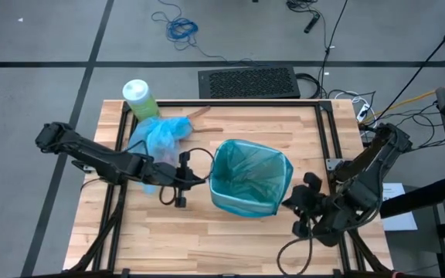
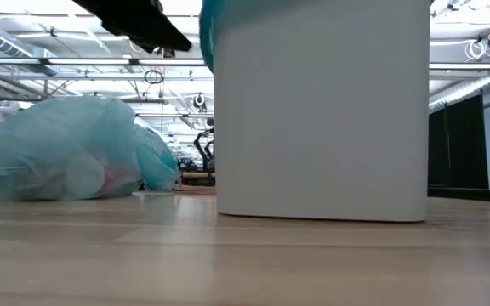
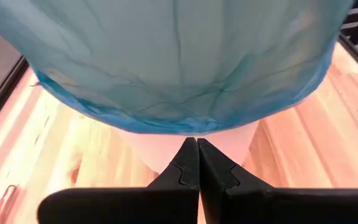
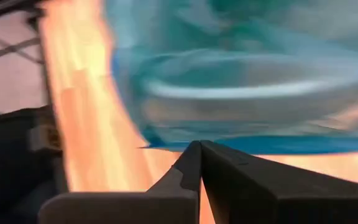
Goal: Place trash/remove bag and relplace
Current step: Insert the plastic bag in the white trash bin
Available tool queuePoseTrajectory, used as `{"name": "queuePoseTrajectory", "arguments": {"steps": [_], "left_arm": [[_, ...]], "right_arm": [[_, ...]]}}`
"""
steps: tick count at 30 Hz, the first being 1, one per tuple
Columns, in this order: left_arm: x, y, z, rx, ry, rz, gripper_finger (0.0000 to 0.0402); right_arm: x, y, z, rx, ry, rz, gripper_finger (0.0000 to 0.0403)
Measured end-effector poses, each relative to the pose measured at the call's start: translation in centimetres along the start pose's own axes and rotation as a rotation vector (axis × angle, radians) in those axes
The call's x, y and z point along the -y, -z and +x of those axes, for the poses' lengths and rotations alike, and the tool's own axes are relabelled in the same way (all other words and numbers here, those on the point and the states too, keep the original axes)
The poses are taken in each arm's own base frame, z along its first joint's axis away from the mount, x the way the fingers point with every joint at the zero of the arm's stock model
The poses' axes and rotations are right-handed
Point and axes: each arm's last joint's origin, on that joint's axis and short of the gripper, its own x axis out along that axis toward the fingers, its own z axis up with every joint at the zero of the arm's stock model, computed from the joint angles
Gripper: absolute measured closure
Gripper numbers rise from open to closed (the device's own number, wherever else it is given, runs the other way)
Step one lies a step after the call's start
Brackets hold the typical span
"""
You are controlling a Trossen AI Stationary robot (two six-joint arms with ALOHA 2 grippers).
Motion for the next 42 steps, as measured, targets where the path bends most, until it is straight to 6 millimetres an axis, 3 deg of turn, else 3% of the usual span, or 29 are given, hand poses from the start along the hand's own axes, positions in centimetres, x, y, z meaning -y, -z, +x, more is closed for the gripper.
{"name": "queuePoseTrajectory", "arguments": {"steps": [9,19,28,34,42], "left_arm": [[-0.5,-0.3,-3.0,0.017,-0.126,0.003,0.0402],[-5.2,-2.0,-2.8,0.199,-0.171,-0.023,0.0402],[-8.8,-1.7,-0.5,0.251,-0.061,-0.045,0.0402],[-9.2,-1.0,2.4,0.229,-0.009,-0.047,0.0402],[-9.1,0.1,4.6,0.172,0.008,-0.077,0.0402]], "right_arm": [[3.2,0.3,-0.3,-0.042,0.282,0.096,0.0403],[5.1,-2.1,1.3,0.04,0.419,0.124,0.0403],[6.3,-2.0,3.8,0.008,0.491,0.142,0.0403],[5.8,-0.8,5.2,-0.061,0.439,0.168,0.0403],[4.9,0.5,4.6,-0.074,0.393,0.169,0.0403]]}}
